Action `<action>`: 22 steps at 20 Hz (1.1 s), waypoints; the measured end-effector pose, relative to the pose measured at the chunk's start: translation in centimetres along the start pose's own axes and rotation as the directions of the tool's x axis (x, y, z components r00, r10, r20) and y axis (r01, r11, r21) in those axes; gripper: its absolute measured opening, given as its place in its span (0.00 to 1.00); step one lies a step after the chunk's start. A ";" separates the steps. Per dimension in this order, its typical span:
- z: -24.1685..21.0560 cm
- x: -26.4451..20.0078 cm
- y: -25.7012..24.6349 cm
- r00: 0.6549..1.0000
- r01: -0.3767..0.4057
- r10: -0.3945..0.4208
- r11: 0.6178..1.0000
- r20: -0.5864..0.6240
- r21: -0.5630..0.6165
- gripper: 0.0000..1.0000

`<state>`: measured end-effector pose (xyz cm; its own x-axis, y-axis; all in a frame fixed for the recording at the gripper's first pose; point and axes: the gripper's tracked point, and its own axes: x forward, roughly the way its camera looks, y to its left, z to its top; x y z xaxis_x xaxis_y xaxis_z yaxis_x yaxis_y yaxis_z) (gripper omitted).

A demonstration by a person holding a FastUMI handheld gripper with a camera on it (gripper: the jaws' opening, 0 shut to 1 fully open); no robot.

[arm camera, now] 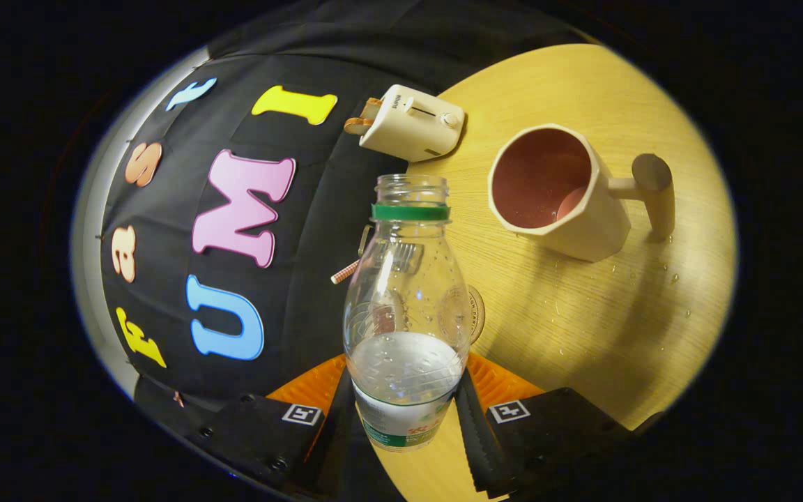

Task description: Take the bottle from table, then pour the juice into the cup, finally place the bottle on the coaster

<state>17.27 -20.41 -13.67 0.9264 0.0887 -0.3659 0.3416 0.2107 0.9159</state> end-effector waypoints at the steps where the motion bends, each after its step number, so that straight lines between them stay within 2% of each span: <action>1: 0.3 0.0 0.0 1.000 0.000 0.000 0.999 0.002 0.033 0.72; 8: 0.6 0.4 0.3 1.000 0.012 -0.010 0.988 -0.019 0.153 0.72; 22: 1.3 1.2 1.4 1.000 0.022 -0.023 0.933 -0.004 0.358 0.72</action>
<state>19.01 -21.25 -12.64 0.9179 0.0876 -0.3871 0.3963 -0.1501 0.9058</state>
